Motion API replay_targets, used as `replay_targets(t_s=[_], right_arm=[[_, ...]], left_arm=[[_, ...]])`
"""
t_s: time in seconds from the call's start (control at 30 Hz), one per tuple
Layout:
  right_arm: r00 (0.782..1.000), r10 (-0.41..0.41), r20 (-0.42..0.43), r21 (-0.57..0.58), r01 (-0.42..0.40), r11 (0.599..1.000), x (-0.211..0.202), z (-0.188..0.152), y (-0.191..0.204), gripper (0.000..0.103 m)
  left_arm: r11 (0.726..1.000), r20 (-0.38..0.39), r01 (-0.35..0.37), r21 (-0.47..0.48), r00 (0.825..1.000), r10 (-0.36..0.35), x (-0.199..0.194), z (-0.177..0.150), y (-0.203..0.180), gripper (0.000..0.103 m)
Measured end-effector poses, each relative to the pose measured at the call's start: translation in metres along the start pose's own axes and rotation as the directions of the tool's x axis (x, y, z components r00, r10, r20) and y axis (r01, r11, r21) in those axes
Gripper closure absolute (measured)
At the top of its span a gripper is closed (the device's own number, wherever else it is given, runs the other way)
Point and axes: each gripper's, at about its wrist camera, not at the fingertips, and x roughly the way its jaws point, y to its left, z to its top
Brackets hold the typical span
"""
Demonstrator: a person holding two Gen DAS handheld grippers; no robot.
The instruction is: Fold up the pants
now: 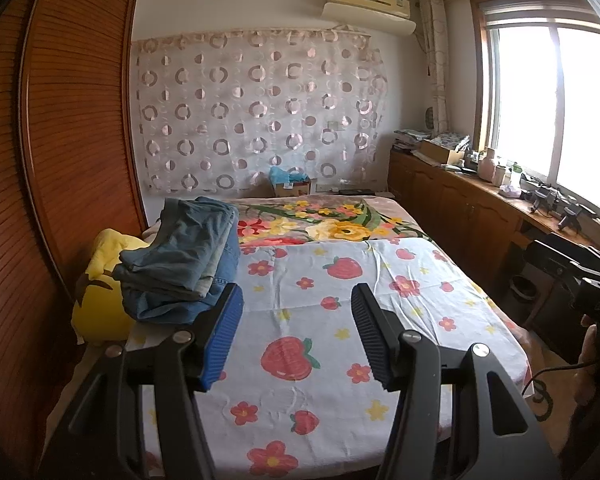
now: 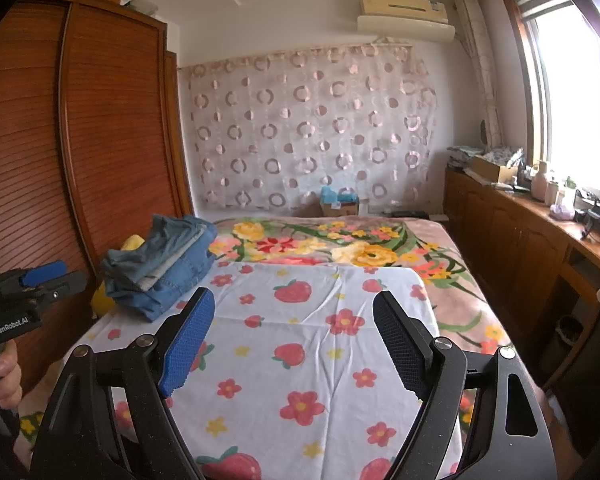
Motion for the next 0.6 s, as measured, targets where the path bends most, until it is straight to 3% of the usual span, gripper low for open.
replay_targets(t_s=[0.6], right_arm=[[1.0, 0.001, -0.002, 0.0, -0.001, 1.0, -0.0002, 0.0014, 0.0009, 0.02]], left_arm=[[1.0, -0.002, 0.001, 0.003, 1.0, -0.001, 0.0004, -0.0003, 0.0022, 0.047]])
